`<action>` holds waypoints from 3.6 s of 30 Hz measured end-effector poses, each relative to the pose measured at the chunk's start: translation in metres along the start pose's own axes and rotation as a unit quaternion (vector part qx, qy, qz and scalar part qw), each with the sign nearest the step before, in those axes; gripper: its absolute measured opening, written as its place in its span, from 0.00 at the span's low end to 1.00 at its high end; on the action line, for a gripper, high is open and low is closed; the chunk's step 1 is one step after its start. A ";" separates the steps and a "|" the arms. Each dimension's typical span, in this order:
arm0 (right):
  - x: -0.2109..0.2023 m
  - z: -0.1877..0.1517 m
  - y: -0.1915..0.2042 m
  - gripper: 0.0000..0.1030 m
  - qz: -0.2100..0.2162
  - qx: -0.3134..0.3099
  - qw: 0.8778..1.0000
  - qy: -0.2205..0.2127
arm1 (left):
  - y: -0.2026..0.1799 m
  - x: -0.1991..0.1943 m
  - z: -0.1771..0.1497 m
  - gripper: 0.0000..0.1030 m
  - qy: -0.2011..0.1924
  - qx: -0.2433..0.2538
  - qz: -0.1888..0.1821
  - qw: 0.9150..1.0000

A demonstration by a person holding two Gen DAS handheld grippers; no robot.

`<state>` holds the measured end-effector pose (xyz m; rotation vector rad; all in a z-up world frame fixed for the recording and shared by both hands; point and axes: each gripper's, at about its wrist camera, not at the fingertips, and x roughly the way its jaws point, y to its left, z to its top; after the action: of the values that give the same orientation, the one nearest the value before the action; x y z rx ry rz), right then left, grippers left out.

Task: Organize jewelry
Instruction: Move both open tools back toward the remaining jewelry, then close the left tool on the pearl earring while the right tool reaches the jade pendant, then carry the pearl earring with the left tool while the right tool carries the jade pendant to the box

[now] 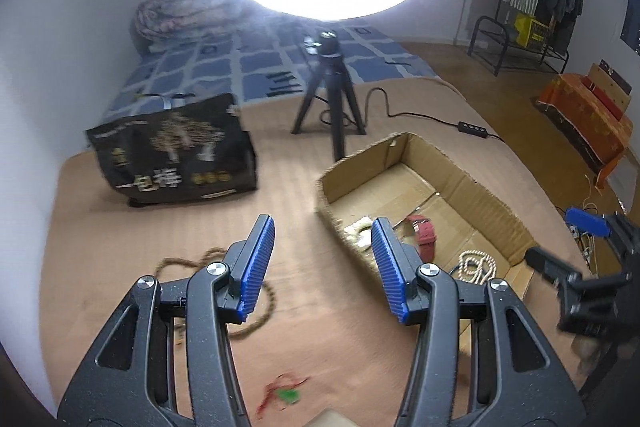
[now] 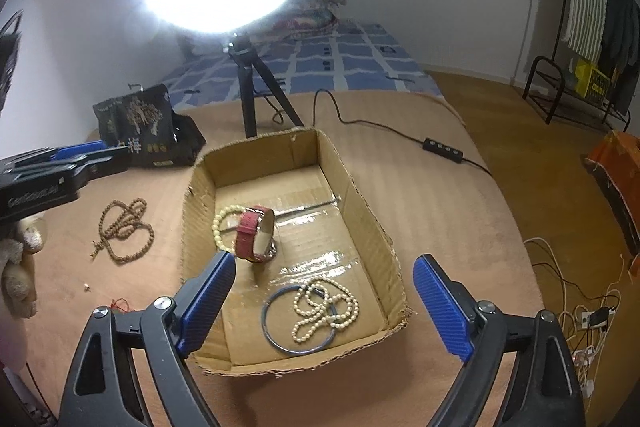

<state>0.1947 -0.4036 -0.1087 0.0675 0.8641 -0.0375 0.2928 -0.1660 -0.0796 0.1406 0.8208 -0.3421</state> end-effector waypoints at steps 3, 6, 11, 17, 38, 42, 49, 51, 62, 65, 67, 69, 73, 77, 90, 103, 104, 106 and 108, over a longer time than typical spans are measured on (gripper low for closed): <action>-0.008 0.002 0.007 0.90 0.004 -0.002 1.000 -0.009 | 0.019 -0.020 -0.009 0.50 -0.006 -0.004 0.013 1.000; -0.018 0.002 0.016 0.91 0.012 -0.006 1.000 -0.020 | 0.041 -0.037 -0.021 0.50 -0.005 -0.014 0.023 1.000; -0.034 0.001 0.035 0.92 0.035 -0.016 0.999 -0.033 | 0.072 -0.062 -0.045 0.50 -0.005 -0.023 0.041 0.999; -0.047 -0.007 0.068 0.92 0.061 -0.046 0.996 -0.044 | 0.105 -0.076 -0.076 0.50 0.012 -0.040 0.065 0.997; -0.002 -0.047 0.157 0.91 0.122 -0.115 0.986 0.019 | 0.151 -0.032 -0.141 0.50 0.095 -0.083 0.012 0.992; 0.010 -0.052 0.167 0.88 0.139 -0.122 0.982 0.036 | 0.148 -0.022 -0.148 0.50 0.105 -0.074 -0.004 0.992; 0.035 -0.062 0.193 0.78 0.159 -0.160 0.972 0.066 | 0.149 0.001 -0.160 0.39 0.130 -0.071 -0.018 0.989; 0.042 -0.066 0.199 0.74 0.161 -0.170 0.969 0.076 | 0.151 0.006 -0.161 0.36 0.131 -0.073 -0.025 0.988; 0.076 -0.085 0.221 0.58 0.168 -0.210 0.955 0.127 | 0.149 0.030 -0.172 0.30 0.146 -0.061 -0.041 0.987; 0.080 -0.085 0.223 0.55 0.168 -0.210 0.954 0.131 | 0.150 0.034 -0.174 0.23 0.150 -0.062 -0.045 0.986; 0.082 -0.085 0.225 0.54 0.168 -0.210 0.954 0.134 | 0.150 0.036 -0.175 0.23 0.150 -0.063 -0.045 0.986; 0.085 -0.086 0.225 0.51 0.167 -0.209 0.954 0.138 | 0.151 0.037 -0.176 0.23 0.150 -0.067 -0.047 0.985; 0.089 -0.086 0.223 0.48 0.166 -0.200 0.955 0.144 | 0.149 0.039 -0.174 0.23 0.149 -0.066 -0.051 0.985; 0.092 -0.084 0.222 0.46 0.167 -0.193 0.956 0.145 | 0.145 0.045 -0.174 0.23 0.151 -0.062 -0.048 0.985; 0.095 -0.090 0.233 0.17 0.164 -0.217 0.951 0.145 | 0.140 0.048 -0.178 0.09 0.144 -0.043 -0.032 0.988; 0.072 -0.076 0.222 0.16 0.174 -0.196 0.958 0.118 | 0.138 0.030 -0.173 0.09 0.125 -0.035 -0.018 0.991; 0.069 -0.074 0.220 0.16 0.175 -0.194 0.959 0.114 | 0.138 0.028 -0.171 0.09 0.121 -0.035 -0.017 0.992; 0.062 -0.068 0.214 0.16 0.175 -0.189 0.961 0.104 | 0.138 0.023 -0.168 0.09 0.114 -0.037 -0.016 0.993; 0.054 -0.063 0.206 0.16 0.175 -0.183 0.963 0.094 | 0.137 0.018 -0.164 0.09 0.109 -0.038 -0.019 0.993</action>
<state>0.1947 -0.1940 -0.1816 -0.1270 1.0263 0.4663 0.2386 -0.0008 -0.2050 0.0916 1.0516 -0.3351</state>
